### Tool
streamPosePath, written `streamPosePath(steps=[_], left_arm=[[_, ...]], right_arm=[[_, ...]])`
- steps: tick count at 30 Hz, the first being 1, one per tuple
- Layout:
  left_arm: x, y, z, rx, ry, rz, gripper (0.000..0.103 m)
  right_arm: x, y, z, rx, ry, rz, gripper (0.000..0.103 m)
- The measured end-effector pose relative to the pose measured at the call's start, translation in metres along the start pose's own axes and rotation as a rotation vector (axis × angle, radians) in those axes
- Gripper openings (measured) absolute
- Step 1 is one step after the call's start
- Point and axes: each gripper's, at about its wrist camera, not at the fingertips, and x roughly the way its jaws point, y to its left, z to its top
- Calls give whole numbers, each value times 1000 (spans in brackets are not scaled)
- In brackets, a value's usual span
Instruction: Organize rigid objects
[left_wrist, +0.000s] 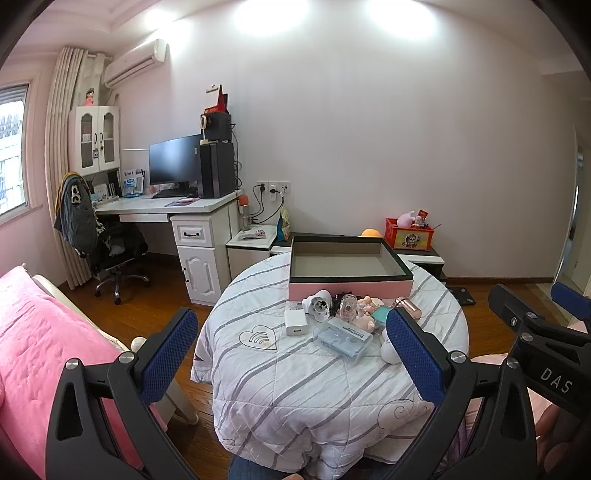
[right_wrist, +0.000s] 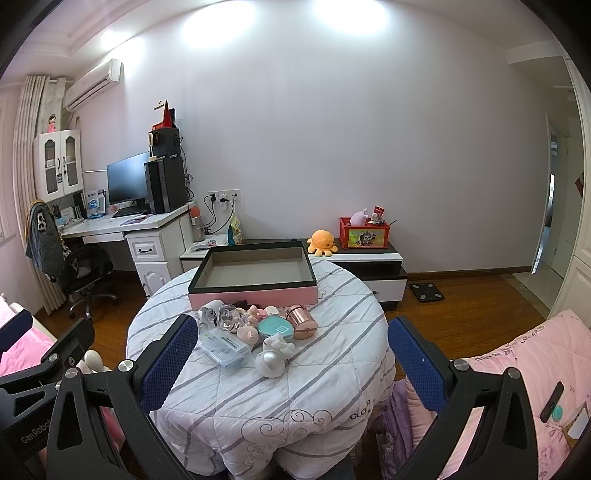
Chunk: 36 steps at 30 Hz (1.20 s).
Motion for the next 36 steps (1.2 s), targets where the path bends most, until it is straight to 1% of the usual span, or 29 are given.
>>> streamPosePath(steps=[6, 11, 16, 19, 24, 28, 36], left_arm=[[0, 2, -1, -2, 1, 2, 103], [16, 3, -5, 4, 27, 1, 103], [54, 4, -15, -6, 86, -10, 103], [81, 3, -24, 11, 120, 5, 103], [128, 0, -41, 9, 216, -24, 103], [164, -7, -56, 15, 299, -55, 103], [205, -13, -72, 14, 373, -53, 103]], right_arm=[[3, -1, 1, 0, 4, 4, 103], [21, -2, 0, -10, 32, 9, 103], [56, -4, -9, -24, 102, 5, 103], [82, -4, -17, -44, 147, 12, 103], [129, -6, -34, -61, 242, 23, 103], [164, -13, -47, -34, 318, 41, 103], [214, -10, -67, -26, 425, 80, 103]])
